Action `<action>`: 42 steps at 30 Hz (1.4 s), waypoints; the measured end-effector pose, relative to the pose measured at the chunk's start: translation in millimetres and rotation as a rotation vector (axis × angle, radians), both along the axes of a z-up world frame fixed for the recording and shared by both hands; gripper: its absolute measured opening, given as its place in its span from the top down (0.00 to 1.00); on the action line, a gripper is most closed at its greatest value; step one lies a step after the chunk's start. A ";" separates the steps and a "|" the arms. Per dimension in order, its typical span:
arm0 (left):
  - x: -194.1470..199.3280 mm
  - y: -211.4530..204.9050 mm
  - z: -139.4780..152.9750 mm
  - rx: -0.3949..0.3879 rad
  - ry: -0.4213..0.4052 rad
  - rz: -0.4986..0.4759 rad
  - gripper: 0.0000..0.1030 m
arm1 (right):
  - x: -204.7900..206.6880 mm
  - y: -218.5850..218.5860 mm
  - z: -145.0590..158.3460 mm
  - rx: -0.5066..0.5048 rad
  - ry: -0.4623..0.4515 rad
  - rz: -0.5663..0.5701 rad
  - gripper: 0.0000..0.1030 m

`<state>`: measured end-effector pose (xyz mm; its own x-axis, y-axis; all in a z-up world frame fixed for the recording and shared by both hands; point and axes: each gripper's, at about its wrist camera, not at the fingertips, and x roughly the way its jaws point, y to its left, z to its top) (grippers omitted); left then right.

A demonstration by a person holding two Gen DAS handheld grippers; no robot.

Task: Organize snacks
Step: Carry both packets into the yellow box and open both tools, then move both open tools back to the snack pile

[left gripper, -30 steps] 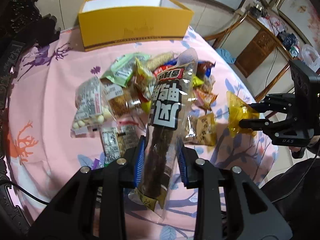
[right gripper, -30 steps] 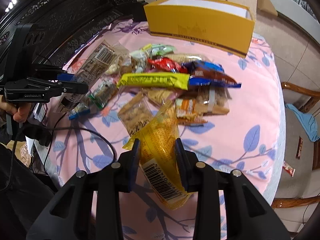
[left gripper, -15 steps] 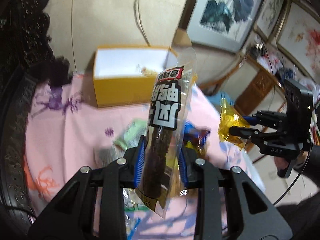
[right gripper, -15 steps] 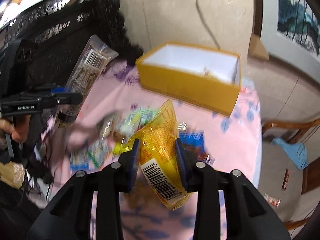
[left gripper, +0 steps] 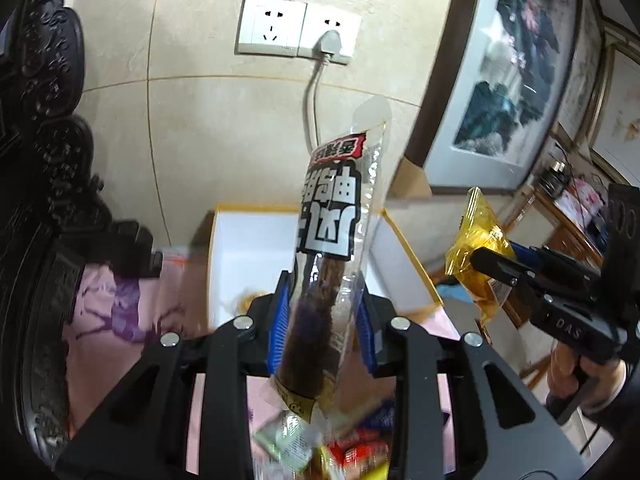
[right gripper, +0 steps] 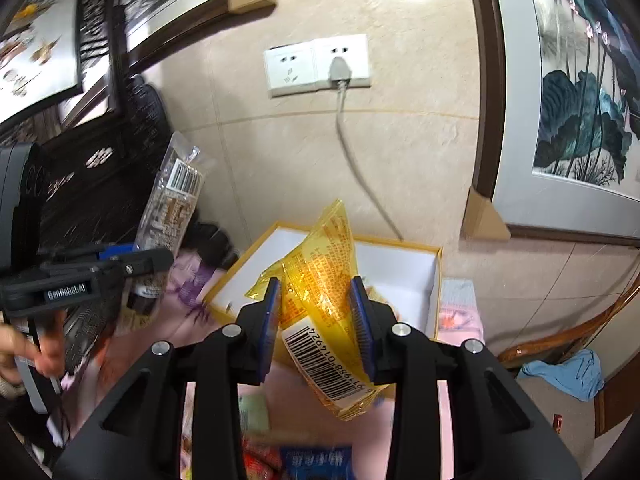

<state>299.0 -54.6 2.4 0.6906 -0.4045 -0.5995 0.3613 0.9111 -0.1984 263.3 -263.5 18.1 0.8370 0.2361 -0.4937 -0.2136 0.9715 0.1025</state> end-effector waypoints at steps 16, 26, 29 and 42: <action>59.1 -6.9 -30.6 0.002 0.007 0.137 0.10 | 64.3 12.9 -19.1 -0.056 0.018 -0.074 0.26; 5.9 17.1 -9.4 -0.040 -0.023 0.139 0.09 | 16.5 18.6 -18.6 -0.018 0.112 -0.033 0.10; -21.5 26.4 -11.8 -0.042 -0.006 0.135 0.08 | -11.5 20.4 -23.4 0.000 0.126 -0.001 0.01; -152.7 97.7 -67.3 0.037 0.088 0.246 0.08 | -142.2 59.4 -111.4 -0.120 0.287 0.212 0.07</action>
<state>146.3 43.1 -64.9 0.7098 -0.2075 -0.6732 0.1110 0.9766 -0.1841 121.1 -204.1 -93.3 0.5987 0.3159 -0.7360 -0.3906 0.9174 0.0760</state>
